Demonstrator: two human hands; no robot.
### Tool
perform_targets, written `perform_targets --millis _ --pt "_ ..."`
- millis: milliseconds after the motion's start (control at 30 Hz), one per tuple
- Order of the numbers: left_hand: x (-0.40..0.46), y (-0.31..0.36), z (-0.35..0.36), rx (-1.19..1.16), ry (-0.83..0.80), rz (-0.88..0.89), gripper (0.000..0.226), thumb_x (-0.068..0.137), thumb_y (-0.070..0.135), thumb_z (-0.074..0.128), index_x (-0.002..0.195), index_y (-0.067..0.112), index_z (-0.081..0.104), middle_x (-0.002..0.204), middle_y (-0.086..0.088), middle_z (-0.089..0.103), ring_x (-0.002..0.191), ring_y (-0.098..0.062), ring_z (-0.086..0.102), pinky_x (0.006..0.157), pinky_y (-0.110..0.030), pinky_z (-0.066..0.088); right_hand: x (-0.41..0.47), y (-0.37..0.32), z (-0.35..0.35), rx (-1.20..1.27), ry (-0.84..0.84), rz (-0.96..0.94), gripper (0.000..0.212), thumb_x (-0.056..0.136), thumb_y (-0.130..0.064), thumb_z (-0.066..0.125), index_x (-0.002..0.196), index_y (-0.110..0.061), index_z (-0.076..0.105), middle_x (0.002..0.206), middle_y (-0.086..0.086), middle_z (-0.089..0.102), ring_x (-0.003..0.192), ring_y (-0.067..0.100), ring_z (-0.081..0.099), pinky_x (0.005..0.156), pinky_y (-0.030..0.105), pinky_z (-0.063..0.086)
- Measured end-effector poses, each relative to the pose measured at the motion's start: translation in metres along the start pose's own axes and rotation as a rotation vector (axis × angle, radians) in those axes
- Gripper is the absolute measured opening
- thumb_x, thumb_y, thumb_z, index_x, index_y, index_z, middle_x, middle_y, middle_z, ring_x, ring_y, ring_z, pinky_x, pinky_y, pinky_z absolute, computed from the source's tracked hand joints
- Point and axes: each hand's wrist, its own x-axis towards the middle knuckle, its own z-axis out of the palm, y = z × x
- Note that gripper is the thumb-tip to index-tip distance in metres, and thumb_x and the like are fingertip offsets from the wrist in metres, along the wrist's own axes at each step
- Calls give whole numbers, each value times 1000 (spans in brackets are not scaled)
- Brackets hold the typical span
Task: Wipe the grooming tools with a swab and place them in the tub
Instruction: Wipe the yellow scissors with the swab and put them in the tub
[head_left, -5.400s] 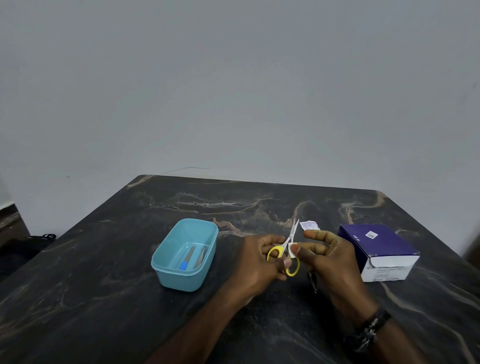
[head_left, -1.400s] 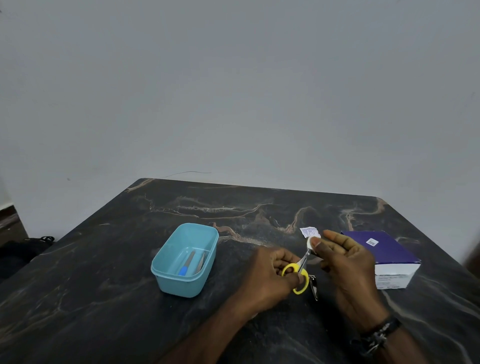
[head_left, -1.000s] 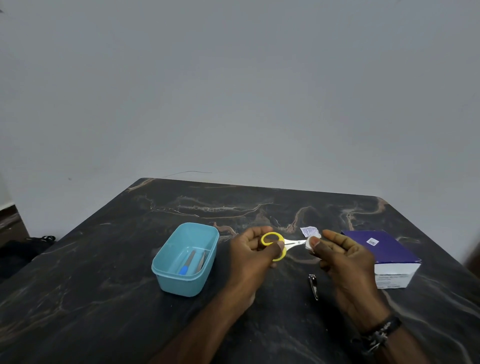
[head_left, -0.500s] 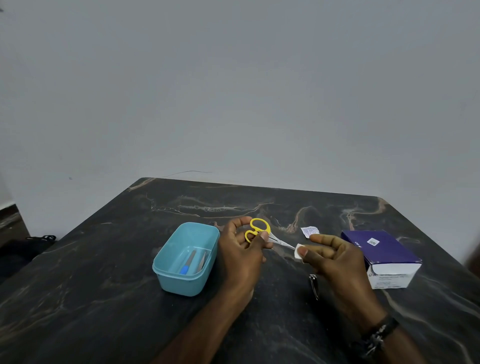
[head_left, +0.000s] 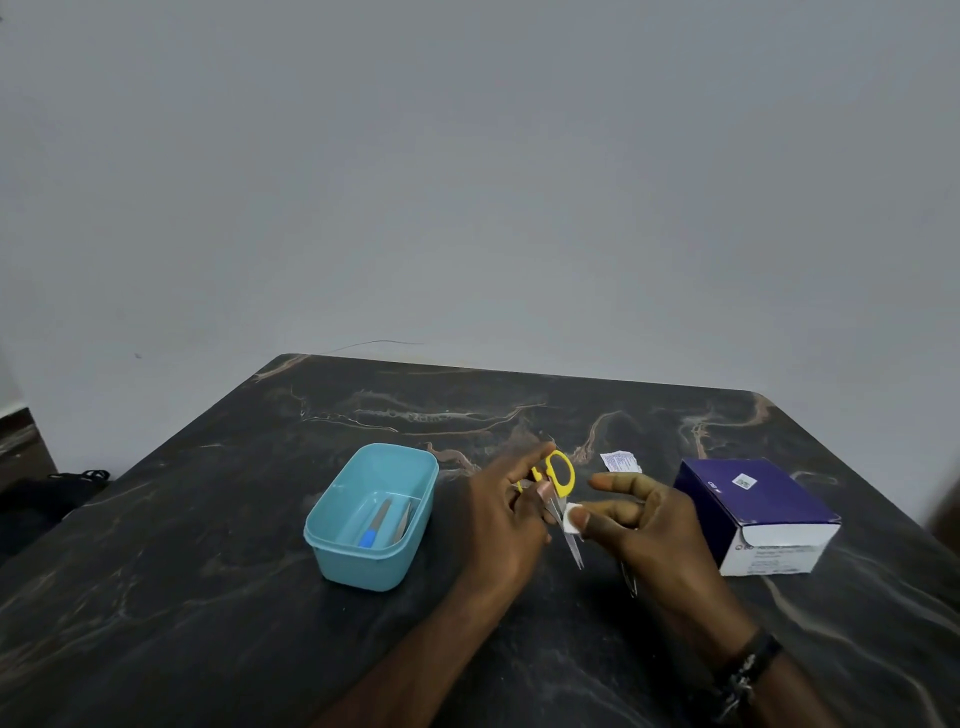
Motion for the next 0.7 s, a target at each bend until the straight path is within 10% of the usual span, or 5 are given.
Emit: perform_targets --millis 233,467,700 --pt "-4 -1 0 11 -77 -7 44 89 1 61 102 43 64 96 0 73 79 -18 68 58 -15 48 0 2 3 24 41 -31 44 73 -1 79 111 -9 58 77 10 77 79 24 75 90 47 54" --pt "-6 4 1 -6 -87 -67 37 90 3 61 106 36 65 103 -6 72 67 -16 70 43 -19 48 2 3 -1 132 169 -72 42 74 3 77 111 -5 59 74 7 77 67 14 74 61 18 54" --pt "-6 4 1 -16 -107 -87 37 90 1 60 104 35 66 100 -5 74 73 -18 71 45 -15 47 2 4 1 132 150 -51 43 73 2 77 111 -5 59 76 9 77 71 19 74 74 32 55"
